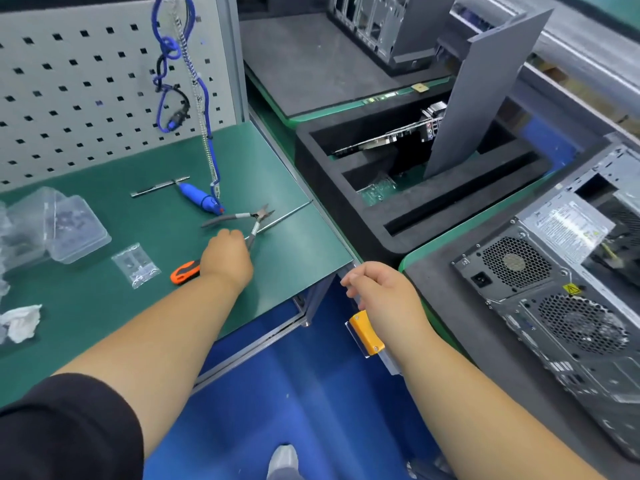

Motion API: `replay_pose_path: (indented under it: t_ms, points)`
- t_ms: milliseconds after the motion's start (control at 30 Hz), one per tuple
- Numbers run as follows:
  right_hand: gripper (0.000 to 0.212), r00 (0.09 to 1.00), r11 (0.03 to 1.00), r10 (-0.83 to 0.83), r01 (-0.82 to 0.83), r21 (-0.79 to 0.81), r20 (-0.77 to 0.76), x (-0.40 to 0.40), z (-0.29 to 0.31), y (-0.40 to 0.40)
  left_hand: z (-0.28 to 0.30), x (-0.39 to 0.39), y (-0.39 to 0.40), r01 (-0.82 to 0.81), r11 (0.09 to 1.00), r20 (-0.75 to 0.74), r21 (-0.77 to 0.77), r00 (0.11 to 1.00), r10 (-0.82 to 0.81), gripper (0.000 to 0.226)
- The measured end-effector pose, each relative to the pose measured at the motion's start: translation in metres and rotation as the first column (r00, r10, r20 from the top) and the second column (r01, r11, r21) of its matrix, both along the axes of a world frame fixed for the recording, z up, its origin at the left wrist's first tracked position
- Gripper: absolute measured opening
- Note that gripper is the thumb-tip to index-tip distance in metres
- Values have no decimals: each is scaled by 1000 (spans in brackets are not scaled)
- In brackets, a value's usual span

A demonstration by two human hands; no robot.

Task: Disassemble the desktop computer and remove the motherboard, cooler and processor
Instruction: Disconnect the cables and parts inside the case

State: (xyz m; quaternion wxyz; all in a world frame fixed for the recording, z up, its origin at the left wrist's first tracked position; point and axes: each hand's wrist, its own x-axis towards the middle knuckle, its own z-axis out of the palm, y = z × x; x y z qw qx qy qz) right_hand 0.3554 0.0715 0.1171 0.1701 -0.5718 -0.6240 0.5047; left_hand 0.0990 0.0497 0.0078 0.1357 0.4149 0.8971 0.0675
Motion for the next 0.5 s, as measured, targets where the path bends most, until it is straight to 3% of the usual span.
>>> replay_pose_path:
  t_ms: [167, 300, 500]
  points:
    - [19, 997, 999, -51, 52, 8, -55, 3, 9, -5, 37, 12, -5, 46, 954, 79, 298, 994, -73, 17]
    - [19, 979, 991, -129, 131, 3, -159, 9, 24, -6, 81, 51, -19, 148, 790, 191, 595, 929, -318, 16]
    - [11, 917, 978, -173, 204, 49, -360, 38, 58, -15, 142, 144, -35, 290, 627, 208, 723, 773, -599, 20]
